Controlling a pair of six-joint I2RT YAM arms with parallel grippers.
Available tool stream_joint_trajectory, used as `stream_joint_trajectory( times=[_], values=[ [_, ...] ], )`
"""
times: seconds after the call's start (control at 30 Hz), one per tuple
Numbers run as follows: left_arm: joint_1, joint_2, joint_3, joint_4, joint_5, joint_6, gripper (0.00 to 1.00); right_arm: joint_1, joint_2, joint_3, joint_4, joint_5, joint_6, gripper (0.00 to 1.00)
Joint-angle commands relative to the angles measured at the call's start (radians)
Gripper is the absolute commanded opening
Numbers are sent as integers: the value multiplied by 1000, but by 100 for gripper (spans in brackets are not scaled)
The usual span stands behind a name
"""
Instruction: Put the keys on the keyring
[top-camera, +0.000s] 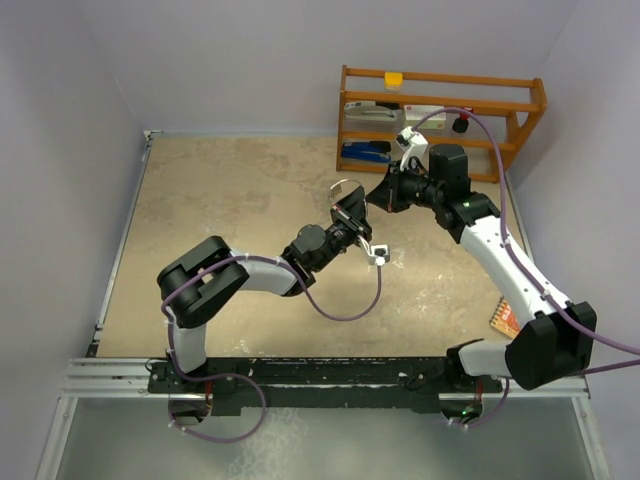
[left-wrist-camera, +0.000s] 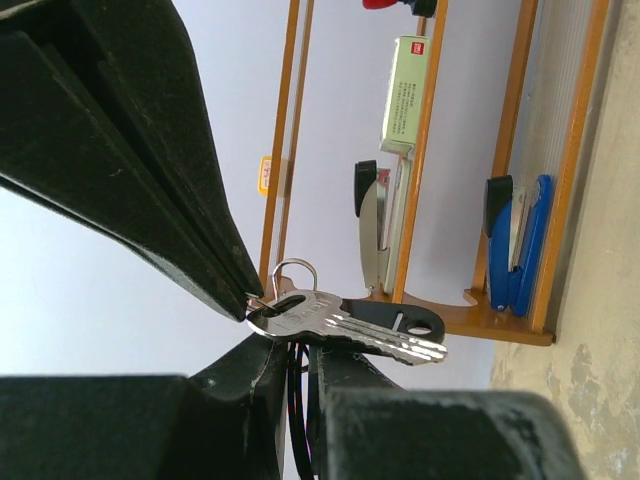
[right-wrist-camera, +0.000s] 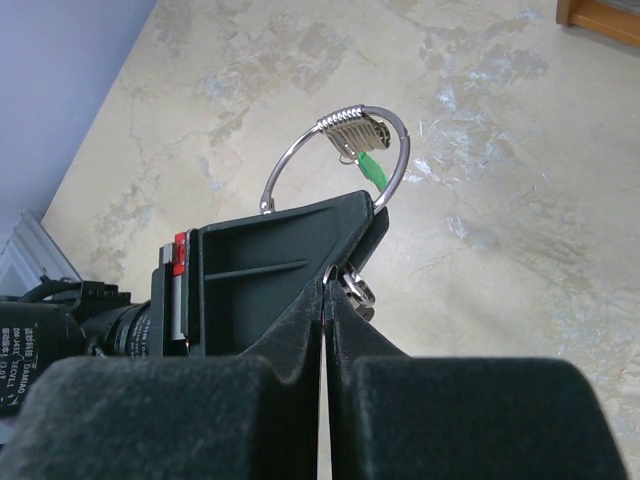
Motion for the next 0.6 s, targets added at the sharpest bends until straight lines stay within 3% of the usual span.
stream_joint_trajectory(
  times=[0.0, 0.57],
  values=[
    [-7, 1, 17, 83, 13, 23, 0, 6, 1, 44, 32, 23, 16, 0],
    [-12, 12, 15, 86, 0, 58, 0, 6, 8, 75, -21, 109, 55, 0]
  ],
)
